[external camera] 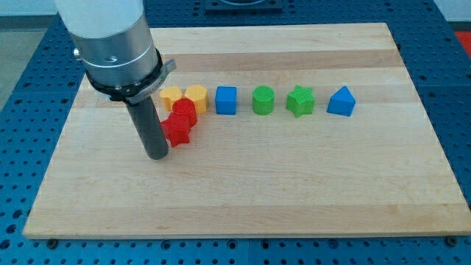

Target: Move the yellow heart to the top of the yellow hexagon

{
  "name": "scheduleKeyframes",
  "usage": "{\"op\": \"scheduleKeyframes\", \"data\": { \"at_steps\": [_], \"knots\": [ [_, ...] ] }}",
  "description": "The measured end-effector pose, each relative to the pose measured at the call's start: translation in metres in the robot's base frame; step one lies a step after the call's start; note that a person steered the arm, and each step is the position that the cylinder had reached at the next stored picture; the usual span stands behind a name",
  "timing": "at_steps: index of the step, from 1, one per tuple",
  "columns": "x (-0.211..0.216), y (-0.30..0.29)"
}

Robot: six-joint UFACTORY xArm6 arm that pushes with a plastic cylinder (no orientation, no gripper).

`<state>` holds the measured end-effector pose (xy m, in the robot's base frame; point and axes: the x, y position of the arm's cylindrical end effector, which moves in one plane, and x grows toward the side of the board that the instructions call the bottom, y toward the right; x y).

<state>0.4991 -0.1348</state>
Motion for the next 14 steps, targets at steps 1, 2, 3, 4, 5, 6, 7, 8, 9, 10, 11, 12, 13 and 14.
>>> {"op": "scheduleKeyframes", "data": {
  "at_steps": [1,2,3,4,5,6,7,8,9,10,11,12,13,14],
  "knots": [
    [-0.002,0.007],
    [-0.004,0.022],
    [-0.005,0.027],
    [-0.001,0.026],
    [0.005,0.040],
    [0.001,0.071],
    [-0.005,0.089],
    [0.042,0.065],
    [0.055,-0.001],
    [0.020,-0.049],
    [-0.020,-0.054],
    [-0.055,-0.041],
    [-0.081,-0.026],
    [-0.094,-0.013]
  ]
}}
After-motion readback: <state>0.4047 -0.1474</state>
